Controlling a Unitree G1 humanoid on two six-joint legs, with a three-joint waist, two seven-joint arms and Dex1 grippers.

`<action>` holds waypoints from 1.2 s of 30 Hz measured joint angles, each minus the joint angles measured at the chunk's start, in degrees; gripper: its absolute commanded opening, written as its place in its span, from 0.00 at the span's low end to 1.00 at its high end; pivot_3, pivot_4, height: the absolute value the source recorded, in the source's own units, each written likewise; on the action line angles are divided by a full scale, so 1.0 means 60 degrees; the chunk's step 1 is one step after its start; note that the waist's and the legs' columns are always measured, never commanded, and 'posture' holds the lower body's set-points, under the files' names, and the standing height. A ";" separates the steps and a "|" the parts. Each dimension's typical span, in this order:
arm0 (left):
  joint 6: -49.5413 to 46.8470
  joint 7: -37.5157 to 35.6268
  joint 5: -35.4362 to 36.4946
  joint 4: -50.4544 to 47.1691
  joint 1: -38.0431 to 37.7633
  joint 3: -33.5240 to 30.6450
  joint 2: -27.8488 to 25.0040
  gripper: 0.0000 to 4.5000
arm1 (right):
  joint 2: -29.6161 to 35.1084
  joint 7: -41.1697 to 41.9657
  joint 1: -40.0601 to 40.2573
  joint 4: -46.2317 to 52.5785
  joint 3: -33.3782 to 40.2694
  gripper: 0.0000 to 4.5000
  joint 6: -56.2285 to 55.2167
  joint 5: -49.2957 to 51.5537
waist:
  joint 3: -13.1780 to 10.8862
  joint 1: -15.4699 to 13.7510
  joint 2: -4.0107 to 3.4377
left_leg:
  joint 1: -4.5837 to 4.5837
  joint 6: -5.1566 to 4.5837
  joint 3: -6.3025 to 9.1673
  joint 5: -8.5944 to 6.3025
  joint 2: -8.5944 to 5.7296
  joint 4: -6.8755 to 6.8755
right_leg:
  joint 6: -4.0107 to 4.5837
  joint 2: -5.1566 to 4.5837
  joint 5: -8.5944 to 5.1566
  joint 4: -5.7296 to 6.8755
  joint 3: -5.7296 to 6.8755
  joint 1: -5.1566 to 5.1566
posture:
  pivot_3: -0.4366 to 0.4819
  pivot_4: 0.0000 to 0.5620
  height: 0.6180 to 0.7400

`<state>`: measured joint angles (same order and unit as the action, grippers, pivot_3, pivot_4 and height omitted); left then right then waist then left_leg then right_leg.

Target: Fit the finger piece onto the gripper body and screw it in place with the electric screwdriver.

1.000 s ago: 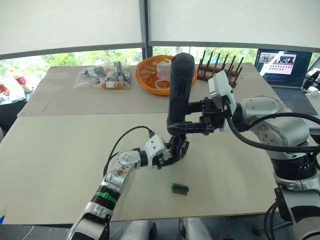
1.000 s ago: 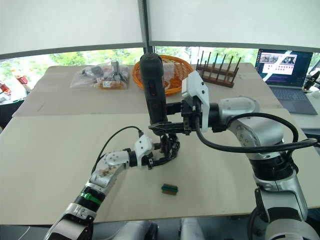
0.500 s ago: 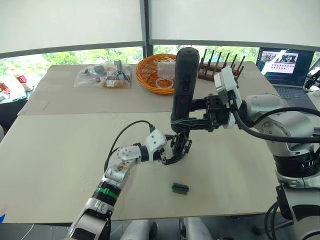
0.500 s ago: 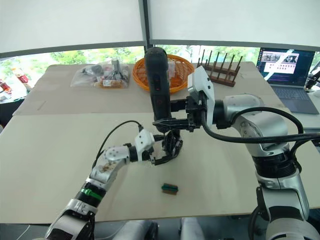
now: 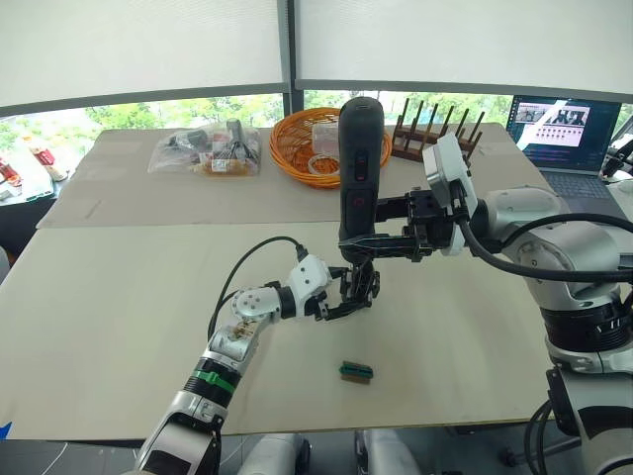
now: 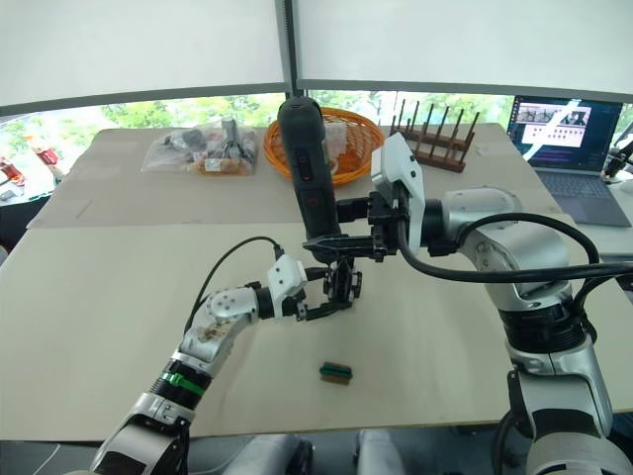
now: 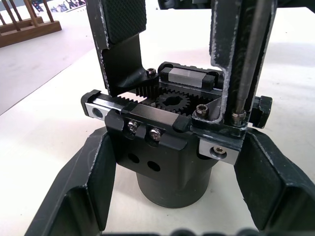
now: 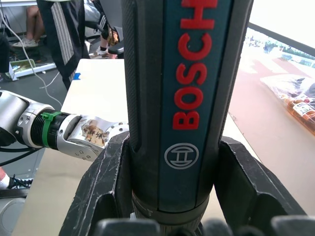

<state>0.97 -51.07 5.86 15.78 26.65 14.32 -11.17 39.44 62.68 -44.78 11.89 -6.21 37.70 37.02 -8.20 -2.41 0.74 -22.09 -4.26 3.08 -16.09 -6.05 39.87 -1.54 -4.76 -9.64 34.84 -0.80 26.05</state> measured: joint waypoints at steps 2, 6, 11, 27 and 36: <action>0.0000 0.0000 0.0001 0.0000 0.0000 -0.0001 -0.0003 0.65 | -0.0072 -0.0075 0.0019 0.0035 -0.0003 0.43 -0.0001 0.0000 | 0.0000 0.0002 0.0000 | 0.0001 0.0000 0.0000 0.0000 0.0001 0.0000 | 0.0000 0.0001 0.0000 0.0002 -0.0001 0.0000 | 0.48 0.27 1.00; -0.0001 -0.0006 0.0003 0.0008 0.0001 0.0001 -0.0019 0.65 | -0.0219 -0.0238 0.0187 0.0473 -0.0202 0.43 -0.0212 -0.0217 | 0.0000 -0.0010 0.0000 | 0.0001 0.0000 0.0000 0.0000 0.0000 -0.0001 | 0.0000 0.0001 0.0000 0.0003 0.0003 0.0002 | 0.48 0.27 1.00; -0.0001 0.0009 -0.0013 0.0046 0.0006 0.0025 -0.0057 0.65 | -0.0118 0.0041 0.0640 0.1284 -0.0633 0.43 -0.1088 -0.0739 | 0.0001 -0.0011 0.0001 | 0.0035 0.0001 0.0000 -0.0002 -0.0004 0.0002 | -0.0005 0.0003 -0.0001 0.0000 0.0007 -0.0036 | 0.48 0.27 1.00; -0.0023 0.0066 -0.0023 0.0153 0.0006 0.0084 -0.0080 0.65 | -0.0083 -0.0027 0.0759 0.0681 -0.0554 0.43 -0.1255 -0.0693 | 0.0007 0.0000 0.0008 | 0.0162 -0.0015 0.0008 -0.0022 0.0006 -0.0017 | -0.0021 0.0013 -0.0006 -0.0058 0.0015 -0.0174 | 0.48 0.27 1.00; -0.0027 0.0071 -0.0017 0.0154 0.0005 0.0085 -0.0086 0.65 | -0.0108 -0.0065 0.0818 0.0341 -0.0313 0.43 -0.1188 -0.0488 | 0.0009 0.0002 0.0011 | 0.0162 -0.0015 0.0008 -0.0022 0.0007 -0.0018 | -0.0022 0.0013 -0.0006 -0.0060 0.0014 -0.0176 | 0.48 0.27 1.00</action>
<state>0.81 -50.64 5.75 16.70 26.68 14.83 -11.68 38.79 62.29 -39.87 13.94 -8.09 30.57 34.09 -8.15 -2.40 0.81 -21.12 -4.35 3.13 -16.23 -6.01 39.76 -1.68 -4.68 -9.68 34.48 -0.71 24.99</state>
